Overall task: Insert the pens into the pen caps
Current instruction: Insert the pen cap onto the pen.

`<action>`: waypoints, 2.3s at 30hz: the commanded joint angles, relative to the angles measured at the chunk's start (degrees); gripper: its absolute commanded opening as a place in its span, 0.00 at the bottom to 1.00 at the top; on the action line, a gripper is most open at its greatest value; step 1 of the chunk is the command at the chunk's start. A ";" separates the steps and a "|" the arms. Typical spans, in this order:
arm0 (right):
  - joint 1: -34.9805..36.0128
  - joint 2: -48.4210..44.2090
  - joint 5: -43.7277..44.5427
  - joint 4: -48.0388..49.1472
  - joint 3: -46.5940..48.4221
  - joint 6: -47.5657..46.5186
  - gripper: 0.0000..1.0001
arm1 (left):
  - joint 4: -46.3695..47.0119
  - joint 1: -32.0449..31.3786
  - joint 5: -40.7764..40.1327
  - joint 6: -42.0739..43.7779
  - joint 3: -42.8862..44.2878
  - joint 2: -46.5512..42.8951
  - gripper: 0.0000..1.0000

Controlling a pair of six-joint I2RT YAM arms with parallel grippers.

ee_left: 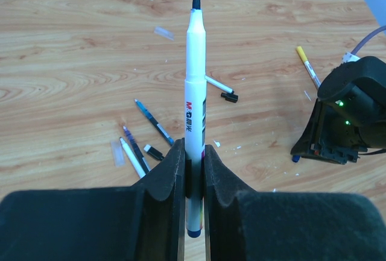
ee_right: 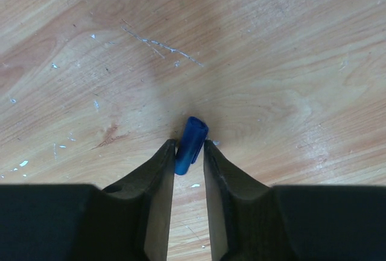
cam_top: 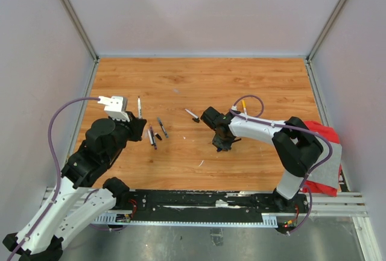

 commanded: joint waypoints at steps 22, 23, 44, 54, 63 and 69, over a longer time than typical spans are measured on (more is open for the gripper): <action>-1.33 -14.10 -3.75 17.39 -11.57 -33.54 0.01 | 1.71 0.46 5.17 1.39 2.41 5.43 0.03; -1.33 -15.43 -3.79 17.85 -11.88 -35.62 0.01 | 1.71 0.43 5.06 1.21 2.47 5.44 0.03; -1.32 -41.25 -14.92 29.91 -14.97 -51.57 0.01 | 20.60 -1.66 18.98 -8.63 -7.63 7.67 0.01; -1.30 -46.05 -13.03 40.12 -14.14 -42.44 0.01 | 33.44 -16.00 15.03 -14.04 -12.56 12.79 0.01; -1.97 -52.06 -10.04 49.05 -18.21 -34.22 0.03 | 41.88 -20.39 17.11 -13.66 -13.31 16.03 0.00; -1.98 -51.30 -13.75 53.89 -18.84 -28.57 0.03 | 43.07 -20.89 18.29 -12.16 -12.97 16.64 0.00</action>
